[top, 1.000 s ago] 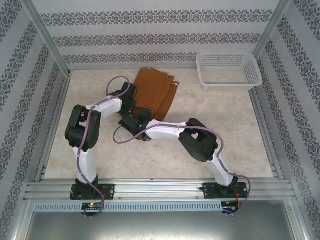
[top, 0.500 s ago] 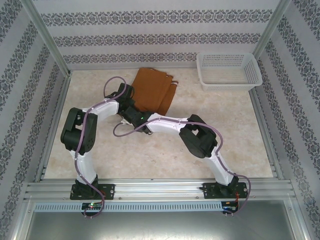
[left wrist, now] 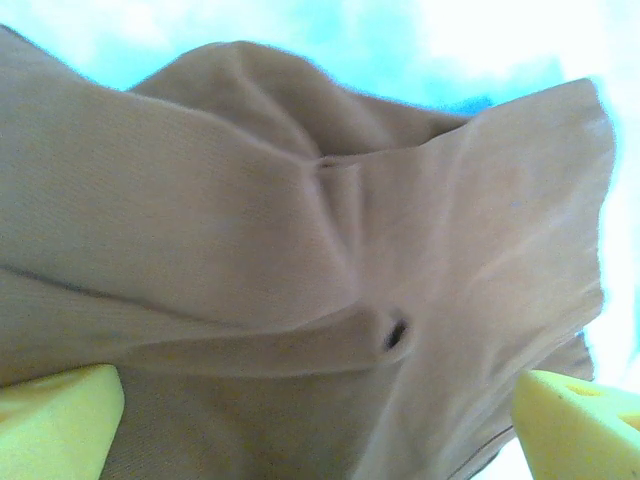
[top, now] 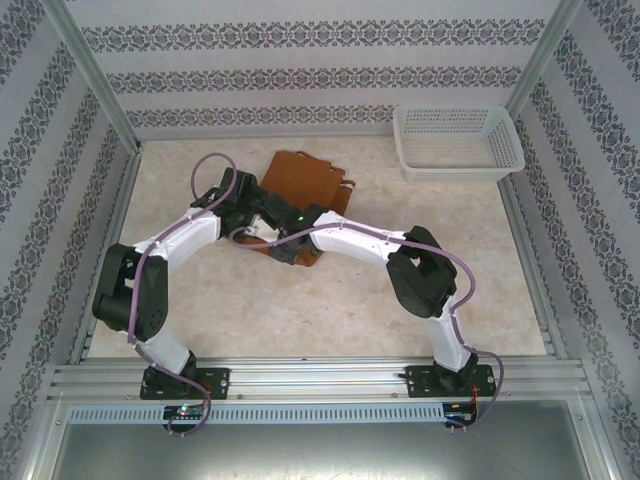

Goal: Roll up the long pants

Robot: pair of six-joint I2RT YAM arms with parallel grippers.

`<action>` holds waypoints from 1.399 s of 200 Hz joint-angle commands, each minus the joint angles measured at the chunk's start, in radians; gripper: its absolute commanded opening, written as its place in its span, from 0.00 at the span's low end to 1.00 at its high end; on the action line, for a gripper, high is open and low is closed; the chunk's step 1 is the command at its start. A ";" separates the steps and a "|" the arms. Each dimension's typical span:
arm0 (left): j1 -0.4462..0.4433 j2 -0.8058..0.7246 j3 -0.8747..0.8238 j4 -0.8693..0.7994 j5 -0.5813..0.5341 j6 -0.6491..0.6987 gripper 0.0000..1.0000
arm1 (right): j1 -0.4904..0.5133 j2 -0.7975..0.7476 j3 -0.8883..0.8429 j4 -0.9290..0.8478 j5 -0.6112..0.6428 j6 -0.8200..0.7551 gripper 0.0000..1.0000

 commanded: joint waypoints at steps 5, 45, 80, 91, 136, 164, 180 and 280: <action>-0.014 -0.086 -0.053 -0.168 0.030 -0.006 1.00 | -0.136 0.034 -0.007 -0.059 0.093 0.124 0.00; -0.011 -0.176 0.050 -0.273 0.006 0.050 1.00 | -0.160 0.066 -0.025 -0.050 0.047 0.149 0.00; -0.026 -0.190 0.035 -0.241 0.029 0.028 1.00 | -0.167 0.056 -0.011 -0.060 -0.043 0.202 0.00; -0.034 -0.189 0.009 -0.208 0.027 0.010 1.00 | -0.166 0.053 0.008 -0.082 -0.067 0.216 0.00; -0.075 -0.096 -0.029 -0.125 0.021 -0.031 1.00 | -0.170 0.008 0.063 -0.153 -0.178 0.259 0.00; -0.100 -0.034 -0.019 -0.076 0.005 -0.040 1.00 | -0.176 -0.020 0.088 -0.189 -0.242 0.287 0.00; -0.111 0.011 0.006 -0.068 0.004 -0.041 1.00 | -0.179 -0.033 0.093 -0.199 -0.271 0.301 0.00; -0.136 0.170 0.086 0.002 -0.050 -0.090 0.99 | -0.182 -0.092 0.084 -0.254 -0.405 0.343 0.00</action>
